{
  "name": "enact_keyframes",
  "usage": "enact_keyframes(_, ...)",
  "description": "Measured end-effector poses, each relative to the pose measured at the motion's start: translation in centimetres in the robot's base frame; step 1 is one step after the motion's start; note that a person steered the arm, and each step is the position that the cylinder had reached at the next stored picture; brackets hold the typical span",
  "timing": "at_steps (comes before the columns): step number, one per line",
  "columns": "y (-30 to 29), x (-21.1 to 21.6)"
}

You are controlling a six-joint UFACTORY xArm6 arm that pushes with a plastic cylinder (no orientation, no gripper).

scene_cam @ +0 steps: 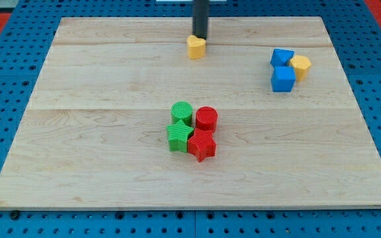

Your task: Place the yellow heart diagonally top left to the blue cube

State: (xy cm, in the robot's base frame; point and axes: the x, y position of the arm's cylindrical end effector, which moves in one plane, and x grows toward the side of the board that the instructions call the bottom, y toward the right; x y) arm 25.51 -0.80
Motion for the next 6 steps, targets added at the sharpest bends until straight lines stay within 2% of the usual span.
enact_keyframes(1,-3.6,0.2)
enact_keyframes(2,-2.6,2.3)
enact_keyframes(4,5.0,8.0)
enact_keyframes(5,2.5,7.6)
enact_keyframes(6,-1.1,5.5)
